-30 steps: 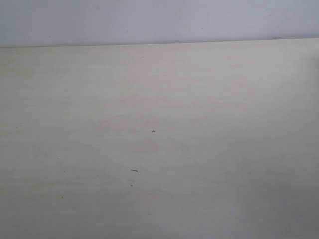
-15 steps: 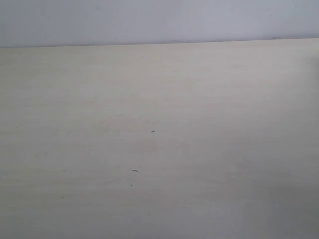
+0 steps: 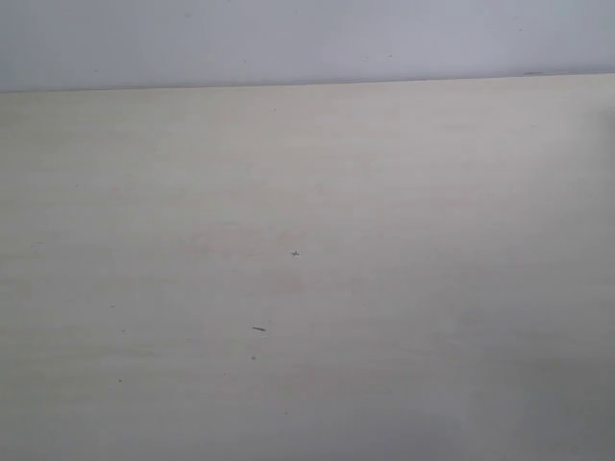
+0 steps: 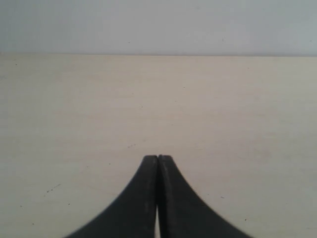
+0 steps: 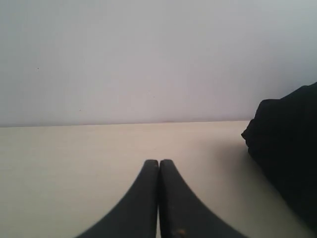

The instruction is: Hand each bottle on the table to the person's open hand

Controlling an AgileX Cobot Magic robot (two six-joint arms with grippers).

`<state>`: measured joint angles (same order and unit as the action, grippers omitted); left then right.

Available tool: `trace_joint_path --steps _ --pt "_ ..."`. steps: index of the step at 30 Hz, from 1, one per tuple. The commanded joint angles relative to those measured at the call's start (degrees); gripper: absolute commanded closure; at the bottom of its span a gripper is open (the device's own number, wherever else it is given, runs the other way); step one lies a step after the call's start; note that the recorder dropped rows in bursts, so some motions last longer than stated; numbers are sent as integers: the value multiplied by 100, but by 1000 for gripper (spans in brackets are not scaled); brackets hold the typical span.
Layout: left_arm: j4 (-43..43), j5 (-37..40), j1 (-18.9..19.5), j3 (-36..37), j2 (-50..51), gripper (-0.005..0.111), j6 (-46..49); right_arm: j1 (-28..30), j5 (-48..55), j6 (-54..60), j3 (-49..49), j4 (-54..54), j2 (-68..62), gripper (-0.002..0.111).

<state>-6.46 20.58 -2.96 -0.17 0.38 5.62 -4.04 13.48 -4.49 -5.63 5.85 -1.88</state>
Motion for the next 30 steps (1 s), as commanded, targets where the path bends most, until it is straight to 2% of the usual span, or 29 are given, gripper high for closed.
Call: trace_joint_path --steps 1,10,30 --pt "-42 -31 19 17 -38 106 -11 35 226 -136 75 -3 39 108" --pt "-42 -31 19 17 -38 106 -11 35 106 -163 563 -3 39 108" --pt "-42 -31 19 17 -38 106 -11 35 281 -319 563 2 39 108"
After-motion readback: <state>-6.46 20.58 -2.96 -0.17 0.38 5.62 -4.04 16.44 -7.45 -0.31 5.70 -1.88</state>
